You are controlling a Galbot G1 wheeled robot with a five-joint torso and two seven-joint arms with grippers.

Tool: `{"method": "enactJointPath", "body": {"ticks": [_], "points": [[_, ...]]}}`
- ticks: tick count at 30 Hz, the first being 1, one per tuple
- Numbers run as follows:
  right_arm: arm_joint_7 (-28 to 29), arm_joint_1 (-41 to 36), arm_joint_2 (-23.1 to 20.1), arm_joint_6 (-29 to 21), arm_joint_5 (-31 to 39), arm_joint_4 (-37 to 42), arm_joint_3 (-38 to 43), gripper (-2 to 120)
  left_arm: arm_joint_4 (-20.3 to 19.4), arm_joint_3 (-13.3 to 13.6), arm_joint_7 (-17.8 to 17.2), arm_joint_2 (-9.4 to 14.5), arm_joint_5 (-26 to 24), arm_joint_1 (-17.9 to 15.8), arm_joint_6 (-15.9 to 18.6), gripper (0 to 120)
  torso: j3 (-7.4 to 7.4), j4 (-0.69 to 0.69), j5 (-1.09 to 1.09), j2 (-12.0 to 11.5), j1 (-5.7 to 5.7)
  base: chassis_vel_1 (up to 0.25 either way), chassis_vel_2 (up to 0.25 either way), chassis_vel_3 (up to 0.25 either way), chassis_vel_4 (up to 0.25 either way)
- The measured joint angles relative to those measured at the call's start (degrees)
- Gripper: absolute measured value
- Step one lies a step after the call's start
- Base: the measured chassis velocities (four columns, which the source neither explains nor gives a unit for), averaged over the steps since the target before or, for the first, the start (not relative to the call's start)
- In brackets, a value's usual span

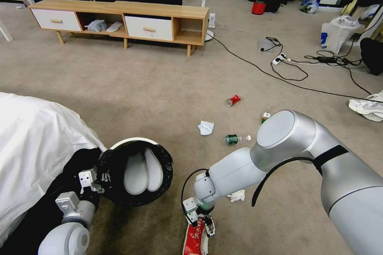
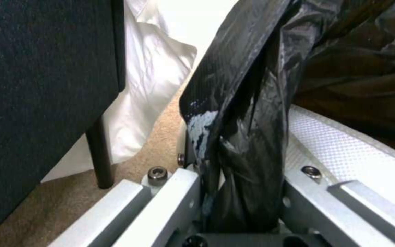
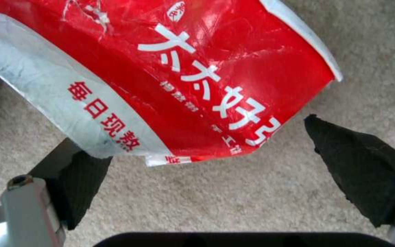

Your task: Pick up the trash bin and place the garbage on the floor into it.

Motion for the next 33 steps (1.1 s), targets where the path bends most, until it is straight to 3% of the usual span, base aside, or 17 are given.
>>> {"method": "enactJointPath", "body": {"ticks": [33], "points": [[-0.69,-2.94,-0.08,1.36,-1.57,-2.92,-0.35,100,1.36,0.09,0.06,0.32,-0.37,-0.78,-0.21,1,-0.02,0.00,0.01,0.02,-0.01,0.000,0.000,0.000,0.000]]}}
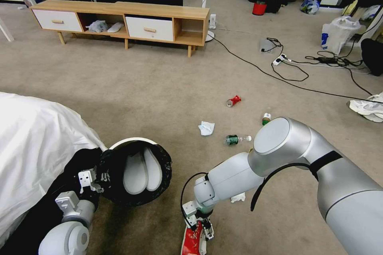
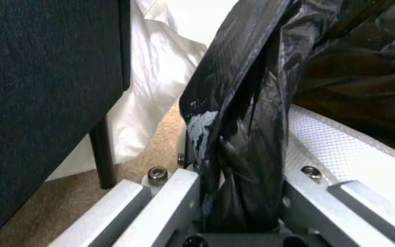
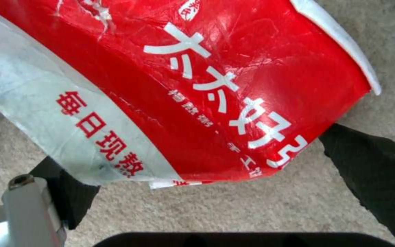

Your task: Pick up the trash bin and place the garbage on the floor into it.

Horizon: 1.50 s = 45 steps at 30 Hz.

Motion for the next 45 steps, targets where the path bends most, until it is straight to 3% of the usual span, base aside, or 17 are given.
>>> {"method": "enactJointPath", "body": {"ticks": [45], "points": [[0.80,1.73,0.09,-0.41,0.98,2.23,0.33,100,0.90,0.77,0.02,-0.07,0.19,-0.57,-0.14,1,0.03,0.00,0.00,-0.04,0.01,0.000,0.000,0.000,0.000]]}}
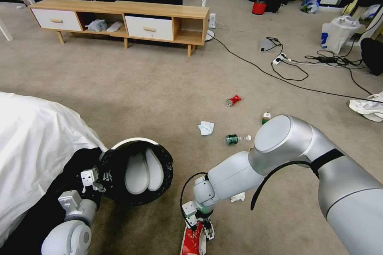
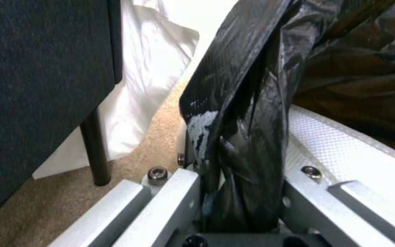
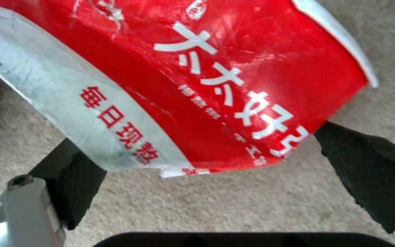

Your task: Pick up the trash bin and place the garbage on the floor into it.

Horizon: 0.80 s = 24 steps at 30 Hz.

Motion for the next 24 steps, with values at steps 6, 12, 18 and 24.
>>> {"method": "enactJointPath", "body": {"ticks": [6,12,18,24], "points": [[0.06,0.47,0.00,-0.01,0.09,0.03,0.29,100,0.30,0.28,0.04,-0.36,0.12,-0.21,0.00,1,0.00,0.00,0.00,0.00,0.00,0.000,0.000,0.000,0.000],[0.07,0.59,-0.15,-0.01,0.13,-0.37,0.67,100,0.48,0.42,0.07,-0.63,0.38,-0.25,-0.04,1,-0.01,0.00,0.00,0.01,0.00,0.000,0.000,0.000,0.000],[-0.09,0.64,-0.36,0.16,0.13,-1.32,1.05,100,0.75,0.40,0.16,-0.81,0.62,-0.22,-0.12,1,0.00,0.00,0.00,0.01,0.00,0.000,0.000,0.000,0.000],[-0.38,0.81,-0.39,0.38,0.07,-1.88,1.21,100,1.06,0.39,0.32,-0.95,0.81,-0.24,-0.20,1,0.00,0.00,0.00,0.01,0.00,0.000,0.000,0.000,0.000]]}}
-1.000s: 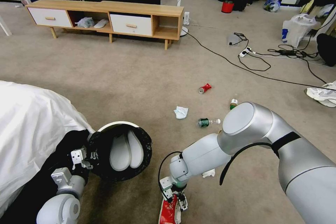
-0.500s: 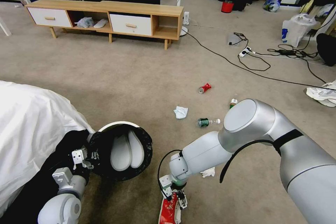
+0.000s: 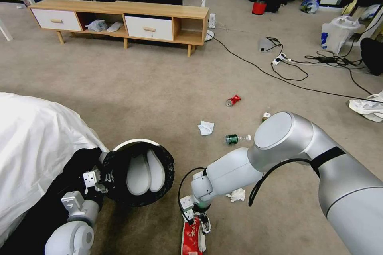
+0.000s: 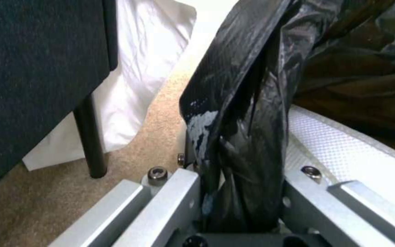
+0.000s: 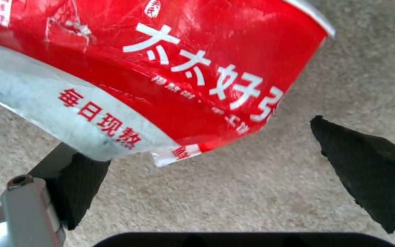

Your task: Pick up the trash bin and place the garbage on the floor into it.

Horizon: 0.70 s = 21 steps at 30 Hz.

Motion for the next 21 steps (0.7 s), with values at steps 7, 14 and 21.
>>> {"method": "enactJointPath", "body": {"ticks": [7,14,21], "points": [[-0.19,0.34,-0.15,0.11,-0.01,-0.25,0.28,100,0.44,0.08,0.09,-0.24,0.22,-0.20,-0.08,1,0.00,0.00,0.00,0.00,0.00,0.000,0.000,0.000,0.000],[-0.34,0.57,-0.43,0.26,-0.02,-0.72,0.64,100,0.71,0.27,0.13,-0.29,0.29,-0.37,-0.12,1,0.00,0.00,0.00,0.00,0.00,0.000,0.000,0.000,0.000],[-0.45,0.52,-0.74,0.57,-0.04,-1.33,0.76,100,0.91,0.29,0.23,-0.28,0.39,-0.38,-0.19,1,0.00,0.00,0.00,0.01,0.00,0.000,0.000,0.000,0.000]]}}
